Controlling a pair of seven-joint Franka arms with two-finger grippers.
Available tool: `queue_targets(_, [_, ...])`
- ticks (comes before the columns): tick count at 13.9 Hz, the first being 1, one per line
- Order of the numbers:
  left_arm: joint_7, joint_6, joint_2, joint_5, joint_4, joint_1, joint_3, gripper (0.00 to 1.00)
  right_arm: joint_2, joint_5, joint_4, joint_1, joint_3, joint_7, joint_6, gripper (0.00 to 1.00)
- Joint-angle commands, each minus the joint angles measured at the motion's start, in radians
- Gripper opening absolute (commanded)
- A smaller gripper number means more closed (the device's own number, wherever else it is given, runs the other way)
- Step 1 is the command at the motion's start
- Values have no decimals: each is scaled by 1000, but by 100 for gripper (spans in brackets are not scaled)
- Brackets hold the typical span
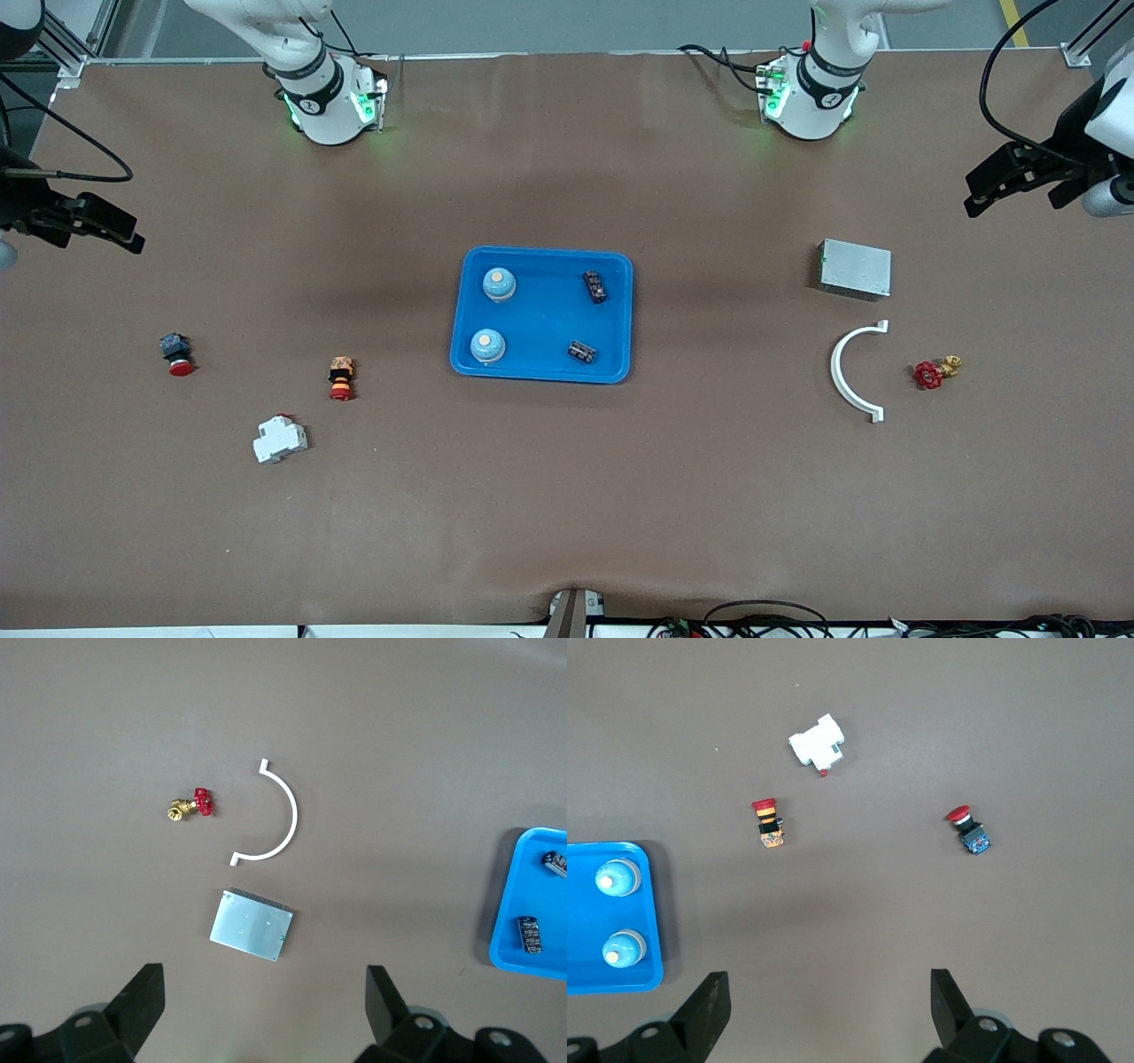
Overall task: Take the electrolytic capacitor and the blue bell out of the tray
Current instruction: 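Reach the left gripper to a black capacitor while the right gripper approaches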
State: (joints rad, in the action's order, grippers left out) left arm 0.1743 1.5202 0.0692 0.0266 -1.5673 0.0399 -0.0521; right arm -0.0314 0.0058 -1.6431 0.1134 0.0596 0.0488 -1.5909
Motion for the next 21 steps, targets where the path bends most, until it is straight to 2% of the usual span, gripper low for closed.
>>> queue_targets(1, [-26,-20,-8,-25,18,-6,-3,100,1,3,8,15,13,9,5,100])
queue_targets(4, [-19,-20,-15,-13,21,5,-5,100,1,3,14,17,13,9,6,100])
queue_targets(6, [-21,-20,-55,-13,39,9,-14,100,1,2,12,15,13,9,6,100])
queue_targets(9, [8,-18,-109,-28,29,31,-72,100,1,3,12,14,13,6,6,100])
queue_targets(13, [339,34,-227,-25,27,95,-150,100,1,14,12,8,17,13,14,100])
queue_targets(16, [508,112,-310,-25,23,170,-157,100,-2,17,14,-41,20,40,42,100])
queue_targets(21, [767,317,-402,-21,-40,280,-155,100,1,59,14,-210,17,317,45,100])
